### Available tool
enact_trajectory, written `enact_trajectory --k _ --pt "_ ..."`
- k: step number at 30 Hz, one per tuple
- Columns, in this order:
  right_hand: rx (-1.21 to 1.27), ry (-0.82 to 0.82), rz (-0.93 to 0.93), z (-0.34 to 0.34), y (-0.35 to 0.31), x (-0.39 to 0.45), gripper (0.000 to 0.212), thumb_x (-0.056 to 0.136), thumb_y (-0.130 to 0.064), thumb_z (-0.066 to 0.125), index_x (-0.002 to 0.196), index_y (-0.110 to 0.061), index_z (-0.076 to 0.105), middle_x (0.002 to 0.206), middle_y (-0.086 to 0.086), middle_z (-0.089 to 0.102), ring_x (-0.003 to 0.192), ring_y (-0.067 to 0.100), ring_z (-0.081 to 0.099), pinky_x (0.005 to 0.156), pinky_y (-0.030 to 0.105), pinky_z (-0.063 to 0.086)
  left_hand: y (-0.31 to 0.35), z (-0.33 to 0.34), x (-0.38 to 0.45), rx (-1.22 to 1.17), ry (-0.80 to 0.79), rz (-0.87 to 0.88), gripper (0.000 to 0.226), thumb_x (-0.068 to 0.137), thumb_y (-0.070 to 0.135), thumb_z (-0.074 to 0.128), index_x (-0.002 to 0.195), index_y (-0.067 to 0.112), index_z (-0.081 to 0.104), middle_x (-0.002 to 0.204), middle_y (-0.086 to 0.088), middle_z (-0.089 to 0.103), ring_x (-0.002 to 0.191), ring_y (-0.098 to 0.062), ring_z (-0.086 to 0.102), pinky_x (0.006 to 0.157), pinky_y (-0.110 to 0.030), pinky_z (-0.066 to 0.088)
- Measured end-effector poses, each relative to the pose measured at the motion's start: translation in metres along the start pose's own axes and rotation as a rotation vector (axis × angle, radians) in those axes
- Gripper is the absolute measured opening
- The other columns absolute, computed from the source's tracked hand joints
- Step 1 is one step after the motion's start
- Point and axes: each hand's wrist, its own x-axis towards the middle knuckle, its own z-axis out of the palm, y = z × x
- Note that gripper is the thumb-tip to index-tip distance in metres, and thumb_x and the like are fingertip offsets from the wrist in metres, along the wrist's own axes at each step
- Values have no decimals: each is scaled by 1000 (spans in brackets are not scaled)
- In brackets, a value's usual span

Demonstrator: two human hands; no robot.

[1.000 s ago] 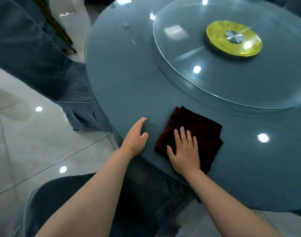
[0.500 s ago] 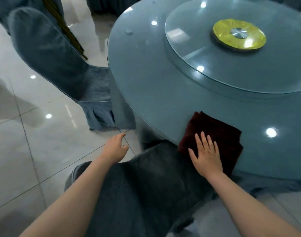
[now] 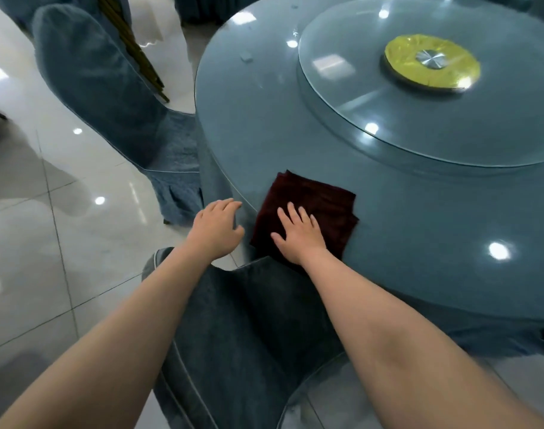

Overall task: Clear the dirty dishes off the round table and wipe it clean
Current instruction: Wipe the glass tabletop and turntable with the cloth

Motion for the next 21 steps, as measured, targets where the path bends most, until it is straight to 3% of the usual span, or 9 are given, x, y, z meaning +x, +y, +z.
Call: enact_trajectory --k 3,9,14,21 --pt "-18 52 -14 13 24 -20 64 101 -52 23 156 -30 0 164 -2 -9 151 21 -5 123 41 -1 -1 -4 -12 27 -10 -33 60 93 32 47 150 23 29 158 1 27 146 -22 20 118 -40 16" --pt "-14 105 128 32 91 -87 67 99 -57 21 156 -30 -3 163 -1 -10 151 21 -8 123 42 -2 -17 -16 -43 46 -57 -72 62 94 32 47 151 24 27 158 0 25 146 -23 19 120 -43 16" --pt "69 77 223 29 75 -92 66 100 -54 22 156 -28 -2 164 0 -10 151 23 -7 123 44 -1 -29 -23 -56 28 -49 -55 61 93 30 47 150 24 27 157 1 27 146 -22 19 120 -42 16" --pt "98 34 330 26 48 -86 79 95 -65 31 156 -26 1 164 1 -8 151 24 -4 122 45 3 -47 -34 -44 -105 -70 12 59 92 23 49 149 20 33 154 1 34 143 -21 25 118 -37 20"
